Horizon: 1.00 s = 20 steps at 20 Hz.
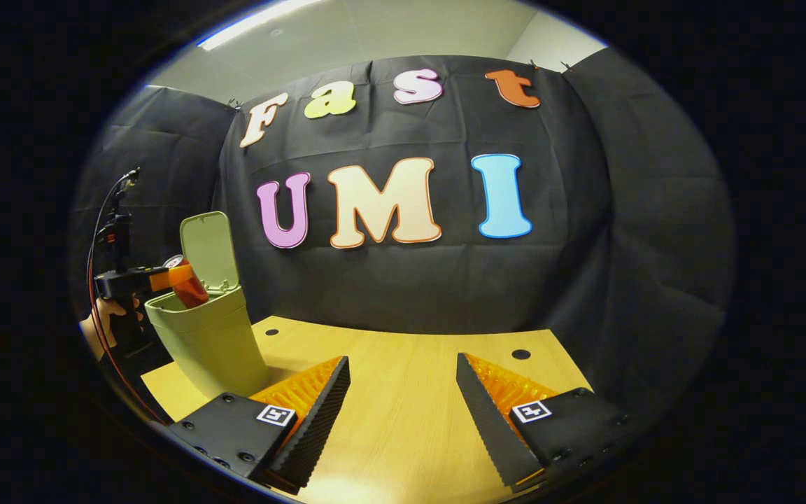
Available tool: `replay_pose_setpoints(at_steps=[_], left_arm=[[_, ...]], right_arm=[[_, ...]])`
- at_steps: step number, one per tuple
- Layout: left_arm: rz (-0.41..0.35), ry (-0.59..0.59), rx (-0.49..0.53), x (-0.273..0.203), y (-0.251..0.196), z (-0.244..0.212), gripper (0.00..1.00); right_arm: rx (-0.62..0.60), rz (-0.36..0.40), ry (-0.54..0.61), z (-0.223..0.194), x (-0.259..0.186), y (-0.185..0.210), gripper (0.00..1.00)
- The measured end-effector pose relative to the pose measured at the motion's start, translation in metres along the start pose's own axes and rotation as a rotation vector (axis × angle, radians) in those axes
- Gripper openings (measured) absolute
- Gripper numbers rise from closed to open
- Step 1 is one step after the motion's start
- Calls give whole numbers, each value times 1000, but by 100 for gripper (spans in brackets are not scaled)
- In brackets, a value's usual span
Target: Press the lid of the desktop garbage bin to open it, pick up the crumpled paper on the desktop and throw it into the bin, then pick up the pop can on the desktop and drop it into the bin, and finally close the garbage bin lid.
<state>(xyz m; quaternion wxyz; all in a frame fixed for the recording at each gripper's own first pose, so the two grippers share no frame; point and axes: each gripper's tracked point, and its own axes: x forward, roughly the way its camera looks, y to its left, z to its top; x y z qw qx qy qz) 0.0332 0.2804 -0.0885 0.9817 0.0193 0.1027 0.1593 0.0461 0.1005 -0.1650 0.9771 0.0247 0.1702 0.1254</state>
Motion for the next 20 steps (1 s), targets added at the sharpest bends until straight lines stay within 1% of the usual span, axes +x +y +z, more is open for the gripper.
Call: replay_pose_setpoints(at_steps=[1, 4, 5, 8, 10, 13, 14, 16, 17, 19, 20], left_arm=[[4, 9, -2, 1, 3, -2, 78], [-16, -9, -7, 4, 11, 12, 96], [-28, -18, -11, 7, 12, 20, 94], [-59, -40, -12, 18, 23, 48, 93], [-76, -68, -16, 27, 30, 71, 95], [-116, -125, -17, 43, 39, 107, 95], [-131, -137, -24, 50, 40, 117, 93], [-163, -156, -52, 63, 40, 136, 93], [-171, -164, -62, 70, 41, 143, 95], [-181, -169, -67, 88, 45, 153, 93], [-185, -160, -67, 99, 47, 155, 94]], right_arm=[[1, 6, 3, -1, 3, 6, 96], [1, 9, 13, -5, 10, 21, 96], [6, 6, 13, -6, 12, 27, 96], [16, -11, 6, -7, 18, 45, 96], [15, -29, 2, -10, 21, 57, 96], [38, -59, -2, -14, 25, 74, 96], [47, -65, -3, -16, 26, 81, 96], [45, -77, -1, -19, 27, 90, 96], [37, -83, -2, -18, 28, 94, 96], [32, -98, -10, -15, 28, 96, 96], [38, -104, -16, -13, 27, 97, 96]])
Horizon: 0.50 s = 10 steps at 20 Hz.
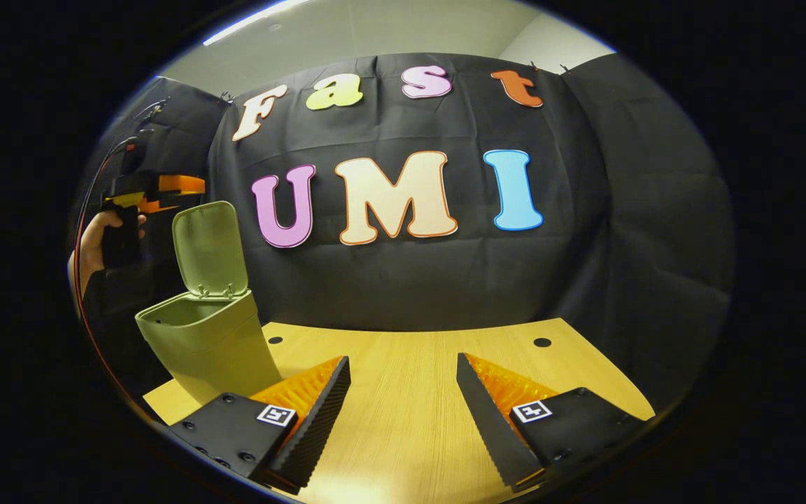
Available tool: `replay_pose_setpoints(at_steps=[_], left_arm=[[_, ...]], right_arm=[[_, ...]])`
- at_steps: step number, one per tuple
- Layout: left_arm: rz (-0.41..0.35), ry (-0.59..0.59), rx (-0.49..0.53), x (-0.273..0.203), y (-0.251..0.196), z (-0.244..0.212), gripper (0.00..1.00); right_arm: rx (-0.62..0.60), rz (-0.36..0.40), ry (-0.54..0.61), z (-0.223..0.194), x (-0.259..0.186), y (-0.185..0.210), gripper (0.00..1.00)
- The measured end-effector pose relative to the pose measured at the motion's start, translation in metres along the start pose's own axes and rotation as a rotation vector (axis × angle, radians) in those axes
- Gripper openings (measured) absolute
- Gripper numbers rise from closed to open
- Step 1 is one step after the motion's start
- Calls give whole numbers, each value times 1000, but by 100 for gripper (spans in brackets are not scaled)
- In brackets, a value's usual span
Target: Press the lid of the desktop garbage bin to open it, pick up the crumpled paper on the desktop and throw it into the bin, then pick up the pop can on the desktop and drop it into the bin, and finally close the garbage bin lid.
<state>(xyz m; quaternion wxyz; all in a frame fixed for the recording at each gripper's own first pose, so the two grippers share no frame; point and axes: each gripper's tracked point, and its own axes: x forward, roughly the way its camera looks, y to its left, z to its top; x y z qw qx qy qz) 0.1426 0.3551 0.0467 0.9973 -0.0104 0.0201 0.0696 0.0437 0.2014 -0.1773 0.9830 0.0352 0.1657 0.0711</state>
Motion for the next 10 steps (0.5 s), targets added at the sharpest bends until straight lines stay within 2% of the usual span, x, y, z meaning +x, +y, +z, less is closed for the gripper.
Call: replay_pose_setpoints(at_steps=[5, 7, 10], left_arm=[[-8, 121, -19, 33, 5, -27, 93], [-2, 124, 13, 39, 8, -27, 94], [-11, 140, 4, 29, 2, -26, 93]], right_arm=[[-5, -34, -3, -1, -4, -5, 96], [-13, -42, -1, -2, -7, -7, 96], [-16, -39, -4, 0, -10, -10, 96]])
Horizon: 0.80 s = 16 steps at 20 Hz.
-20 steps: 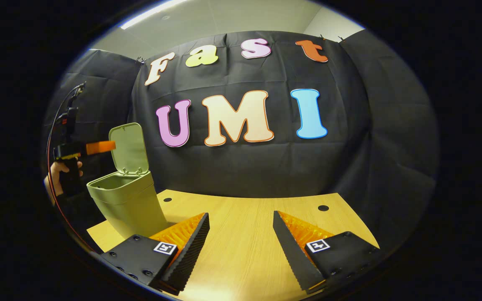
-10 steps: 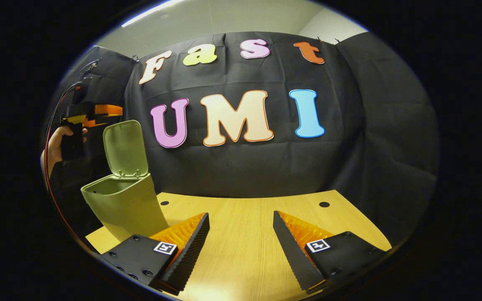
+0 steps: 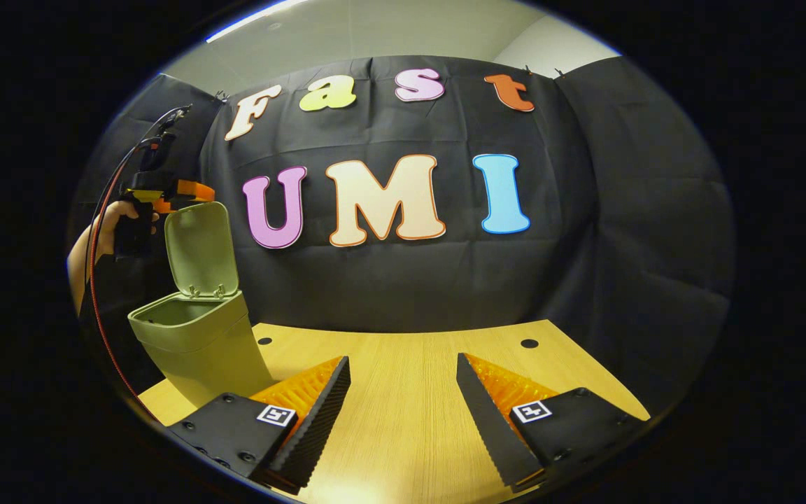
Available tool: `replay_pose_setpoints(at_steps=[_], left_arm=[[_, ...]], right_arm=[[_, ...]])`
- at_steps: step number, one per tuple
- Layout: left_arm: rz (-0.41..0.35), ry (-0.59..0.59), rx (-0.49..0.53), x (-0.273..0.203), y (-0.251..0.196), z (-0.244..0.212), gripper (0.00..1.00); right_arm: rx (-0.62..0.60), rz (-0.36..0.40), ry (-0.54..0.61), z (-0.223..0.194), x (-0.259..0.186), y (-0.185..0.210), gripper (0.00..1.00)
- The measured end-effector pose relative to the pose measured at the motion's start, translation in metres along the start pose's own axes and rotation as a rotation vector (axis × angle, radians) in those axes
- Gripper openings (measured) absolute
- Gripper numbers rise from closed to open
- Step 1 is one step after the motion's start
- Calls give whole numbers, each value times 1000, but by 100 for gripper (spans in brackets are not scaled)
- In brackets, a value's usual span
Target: Press the lid of the desktop garbage bin to open it, pick up the crumpled paper on the desktop and throw it into the bin, then pick up the pop can on the desktop and drop it into the bin, and finally close the garbage bin lid.
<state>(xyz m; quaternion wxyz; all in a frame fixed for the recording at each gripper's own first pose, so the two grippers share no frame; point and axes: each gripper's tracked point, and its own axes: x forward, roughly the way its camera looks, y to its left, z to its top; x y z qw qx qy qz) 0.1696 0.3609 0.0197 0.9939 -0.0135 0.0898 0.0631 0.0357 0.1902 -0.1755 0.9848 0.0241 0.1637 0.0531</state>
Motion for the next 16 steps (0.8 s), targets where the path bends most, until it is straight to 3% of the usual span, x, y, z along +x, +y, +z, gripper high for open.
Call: replay_pose_setpoints(at_steps=[10, 16], left_arm=[[56, 52, -56, -68, -11, -29, 94], [85, 82, -36, -104, -23, -55, 94]], right_arm=[[-2, 129, 0, 8, 0, 8, 96], [-16, 189, -3, 15, -11, -1, 96]])
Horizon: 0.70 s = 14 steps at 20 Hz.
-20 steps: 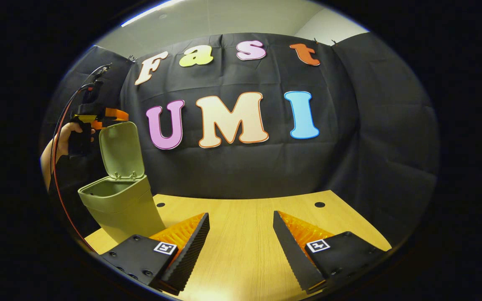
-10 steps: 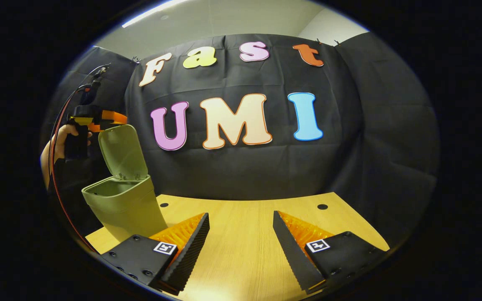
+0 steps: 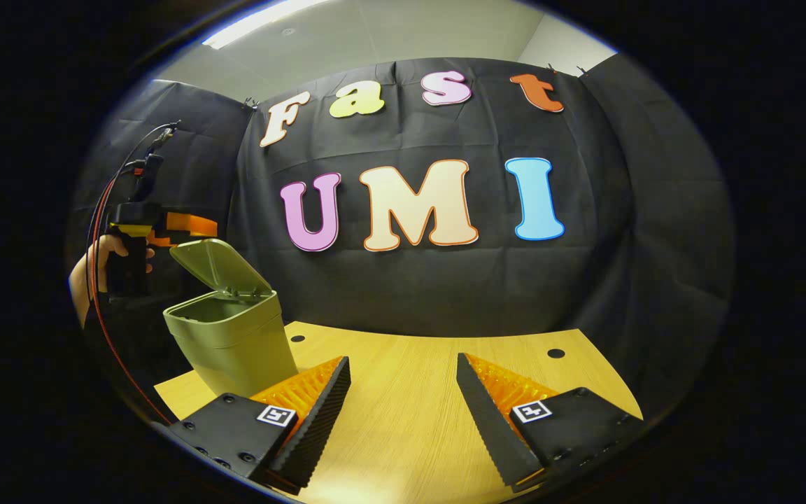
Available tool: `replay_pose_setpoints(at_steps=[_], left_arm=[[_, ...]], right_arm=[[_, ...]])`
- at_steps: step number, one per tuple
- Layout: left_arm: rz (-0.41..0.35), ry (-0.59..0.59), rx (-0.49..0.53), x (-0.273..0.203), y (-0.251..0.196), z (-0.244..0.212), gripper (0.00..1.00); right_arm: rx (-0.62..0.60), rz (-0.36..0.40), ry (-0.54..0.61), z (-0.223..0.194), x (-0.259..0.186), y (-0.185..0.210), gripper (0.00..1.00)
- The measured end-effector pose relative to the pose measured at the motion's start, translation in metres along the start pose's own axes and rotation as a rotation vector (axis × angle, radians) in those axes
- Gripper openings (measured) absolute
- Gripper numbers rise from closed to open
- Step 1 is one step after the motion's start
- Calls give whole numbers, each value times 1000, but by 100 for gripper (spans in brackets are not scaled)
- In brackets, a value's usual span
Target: Press the lid of the desktop garbage bin to open it, pick up the crumpled paper on the desktop and throw it into the bin, then pick up the pop can on the desktop and drop it into the bin, and finally close the garbage bin lid.
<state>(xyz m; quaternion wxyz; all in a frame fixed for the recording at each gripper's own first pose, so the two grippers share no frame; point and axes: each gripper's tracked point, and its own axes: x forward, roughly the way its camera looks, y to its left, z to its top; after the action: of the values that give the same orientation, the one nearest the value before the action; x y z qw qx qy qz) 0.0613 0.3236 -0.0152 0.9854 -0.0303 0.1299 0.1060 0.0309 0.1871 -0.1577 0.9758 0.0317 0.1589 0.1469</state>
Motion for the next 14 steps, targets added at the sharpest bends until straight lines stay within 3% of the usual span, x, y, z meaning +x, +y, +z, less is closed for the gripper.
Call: replay_pose_setpoints(at_steps=[7, 14], left_arm=[[23, 50, -14, -32, -9, -33, 94], [48, 158, -9, -49, -7, -97, 95]], right_arm=[[-14, 49, 14, -5, -14, 5, 96], [-17, 82, 30, -8, -12, 15, 96]])
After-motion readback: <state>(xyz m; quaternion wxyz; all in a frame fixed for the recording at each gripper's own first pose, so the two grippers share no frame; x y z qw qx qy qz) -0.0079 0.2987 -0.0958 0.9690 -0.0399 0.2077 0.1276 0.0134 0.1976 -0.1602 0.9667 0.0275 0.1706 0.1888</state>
